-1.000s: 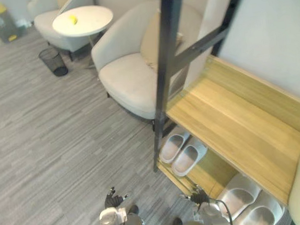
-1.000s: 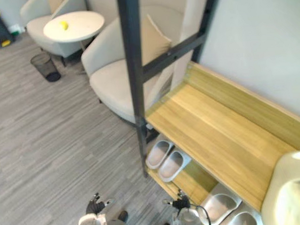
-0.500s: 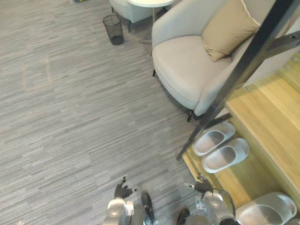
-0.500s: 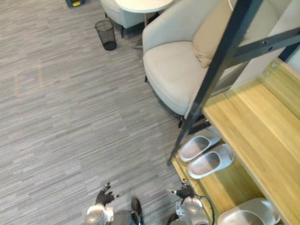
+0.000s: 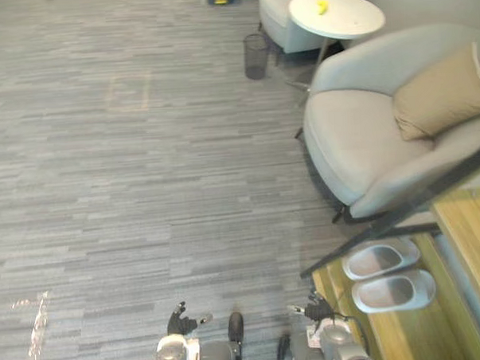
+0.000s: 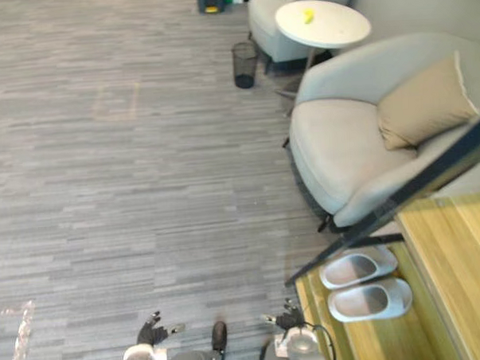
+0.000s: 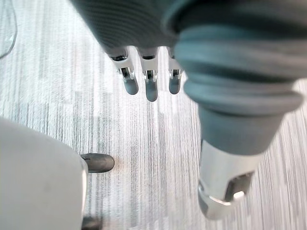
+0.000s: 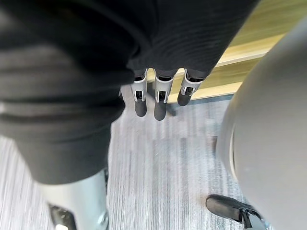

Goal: Organize the slippers on the shoe rack

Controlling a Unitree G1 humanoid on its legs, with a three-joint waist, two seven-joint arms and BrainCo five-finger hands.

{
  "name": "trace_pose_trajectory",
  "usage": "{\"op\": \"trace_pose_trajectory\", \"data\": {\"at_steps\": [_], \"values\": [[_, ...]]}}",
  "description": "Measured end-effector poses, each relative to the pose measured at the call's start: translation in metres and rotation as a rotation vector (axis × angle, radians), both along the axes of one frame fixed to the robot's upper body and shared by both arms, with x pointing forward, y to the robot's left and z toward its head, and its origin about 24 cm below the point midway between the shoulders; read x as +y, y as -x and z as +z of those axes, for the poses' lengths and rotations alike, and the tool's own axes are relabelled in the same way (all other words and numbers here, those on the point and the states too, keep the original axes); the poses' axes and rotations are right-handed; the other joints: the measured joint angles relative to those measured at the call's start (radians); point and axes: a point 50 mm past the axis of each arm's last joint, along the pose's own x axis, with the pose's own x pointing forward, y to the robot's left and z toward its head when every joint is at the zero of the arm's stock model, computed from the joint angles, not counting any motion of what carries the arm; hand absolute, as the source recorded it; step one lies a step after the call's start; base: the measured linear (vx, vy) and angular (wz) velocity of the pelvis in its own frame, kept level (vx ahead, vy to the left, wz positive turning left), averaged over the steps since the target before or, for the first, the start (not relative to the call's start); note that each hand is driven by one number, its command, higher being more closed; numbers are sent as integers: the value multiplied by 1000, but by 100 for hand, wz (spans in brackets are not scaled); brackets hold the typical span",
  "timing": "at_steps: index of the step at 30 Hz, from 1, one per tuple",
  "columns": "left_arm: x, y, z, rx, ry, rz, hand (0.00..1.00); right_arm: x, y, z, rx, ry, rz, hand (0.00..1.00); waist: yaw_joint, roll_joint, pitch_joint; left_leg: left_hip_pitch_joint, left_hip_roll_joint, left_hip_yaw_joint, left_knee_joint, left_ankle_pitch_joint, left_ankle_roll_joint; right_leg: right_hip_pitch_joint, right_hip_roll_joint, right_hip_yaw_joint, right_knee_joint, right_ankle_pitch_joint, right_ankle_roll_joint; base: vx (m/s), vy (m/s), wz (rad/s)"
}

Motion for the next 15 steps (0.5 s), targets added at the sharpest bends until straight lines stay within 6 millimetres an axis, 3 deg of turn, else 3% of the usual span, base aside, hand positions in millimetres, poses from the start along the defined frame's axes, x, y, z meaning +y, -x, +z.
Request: {"op": "trace_pose_trajectory", "data": {"at_steps": [2, 3, 4, 5, 6, 7, 8, 9, 10, 12, 14, 15], "values": [[1, -2, 0, -5, 3, 17, 0, 1, 2, -2, 12, -5, 0, 0, -2, -21, -3, 0, -25, -41, 13, -10, -11, -3, -21, -21, -3, 22, -13, 184, -181, 115], [0, -4, 1, -18, 10, 31, 0, -2, 6, -4, 30, 0, -7, 0, 4, -15, -13, -26, -9, -26, 66, -24, -45, 7, -23, -59, -12, 13, -13, 247, -155, 97], [0, -4, 2, -22, 12, 39, 0, -1, 3, -3, 26, 1, -5, 0, 8, -9, -12, -40, -5, -31, 96, -51, -52, 20, -16, -69, -20, 9, -17, 257, -137, 53], [0, -3, 2, -22, 19, 59, 0, 2, 1, -2, 19, -7, 2, 0, 17, -7, -12, -59, 6, -32, 153, -84, -66, 43, -1, -79, -45, 19, -19, 228, -124, 27], [4, -2, 3, -30, 20, 95, 0, 11, -5, 1, -4, -26, 11, 0, 24, 1, -7, -125, 21, 8, 345, -173, -83, 90, 18, -113, -67, 27, -34, 289, -128, 18], [4, -3, 4, -38, 26, 107, 0, 13, -7, 3, -18, -32, 12, 0, 25, 8, -3, -165, 35, 41, 455, -209, -96, 110, 32, -121, -73, 26, -38, 248, -91, 16], [3, -8, 7, -68, 36, 133, 0, 16, -9, 5, -35, -38, 17, 0, 33, 19, 8, -230, 71, 113, 638, -239, -125, 154, 56, -134, -90, 23, -44, 255, -73, 4], [4, -13, 11, -95, 42, 147, 0, 21, -12, 8, -51, -40, 37, 0, 46, 20, 13, -276, 114, 190, 769, -250, -128, 193, 67, -144, -106, 14, -60, 317, -49, -2], [4, -18, 15, -121, 48, 151, 0, 25, -14, 10, -64, -48, 48, 0, 61, 21, 22, -320, 199, 293, 879, -283, -89, 254, 80, -156, -140, 4, -71, 266, -31, -4], [3, -23, 18, -144, 49, 149, 0, 26, -16, 11, -72, -52, 44, 0, 60, 13, 26, -351, 238, 334, 867, -308, -88, 290, 72, -170, -177, 0, -65, 277, 48, 22], [1, -32, 22, -172, 55, 142, 0, 22, -18, 12, -80, -41, 21, 0, 61, 3, 34, -385, 257, 376, 740, -304, -81, 331, 40, -205, -215, -9, -48, 307, 124, 43], [1, -34, 23, -181, 55, 139, 0, 19, -17, 11, -74, -33, 13, 0, 62, -4, 38, -395, 254, 400, 642, -273, -77, 352, 20, -225, -229, -16, -34, 404, 215, 59]]}}
